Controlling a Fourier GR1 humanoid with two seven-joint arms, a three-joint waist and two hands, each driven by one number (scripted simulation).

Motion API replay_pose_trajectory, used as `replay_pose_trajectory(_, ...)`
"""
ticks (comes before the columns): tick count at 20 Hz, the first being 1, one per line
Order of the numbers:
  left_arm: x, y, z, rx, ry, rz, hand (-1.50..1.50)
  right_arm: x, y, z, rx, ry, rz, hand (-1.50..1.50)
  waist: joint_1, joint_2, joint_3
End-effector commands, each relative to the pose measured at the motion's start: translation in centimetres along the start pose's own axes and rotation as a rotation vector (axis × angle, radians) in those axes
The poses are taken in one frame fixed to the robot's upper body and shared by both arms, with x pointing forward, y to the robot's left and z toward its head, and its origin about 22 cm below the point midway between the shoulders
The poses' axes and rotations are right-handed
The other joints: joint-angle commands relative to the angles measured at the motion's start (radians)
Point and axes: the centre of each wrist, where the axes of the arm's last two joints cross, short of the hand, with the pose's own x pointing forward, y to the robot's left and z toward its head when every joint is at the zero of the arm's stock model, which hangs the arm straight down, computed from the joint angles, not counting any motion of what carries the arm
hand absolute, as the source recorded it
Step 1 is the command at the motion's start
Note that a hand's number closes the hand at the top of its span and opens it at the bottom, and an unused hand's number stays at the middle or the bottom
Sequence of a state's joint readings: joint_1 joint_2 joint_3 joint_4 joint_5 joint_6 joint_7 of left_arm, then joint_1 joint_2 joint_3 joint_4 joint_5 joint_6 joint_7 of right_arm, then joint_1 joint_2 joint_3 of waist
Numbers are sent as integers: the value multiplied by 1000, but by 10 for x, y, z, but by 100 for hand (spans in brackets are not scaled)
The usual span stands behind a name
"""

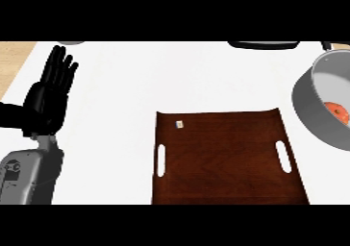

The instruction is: Pick the squash from the tray and place it in the pot

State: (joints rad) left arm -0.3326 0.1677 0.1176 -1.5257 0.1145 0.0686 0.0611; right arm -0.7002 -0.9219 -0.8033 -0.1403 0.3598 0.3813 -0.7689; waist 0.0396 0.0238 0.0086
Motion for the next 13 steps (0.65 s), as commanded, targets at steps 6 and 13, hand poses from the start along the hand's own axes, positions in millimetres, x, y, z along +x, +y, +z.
replay_pose_trajectory(6, 0, 6, 4, 13, -5, -7, 0, 4, -49, 33, -32, -35, -43, -150, 2, 2, 6)
replay_pose_trajectory(13, 3, 4, 2, -7, -10, 15, 0, 20, -67, 34, -62, -33, -26, -150, 9, 5, 8)
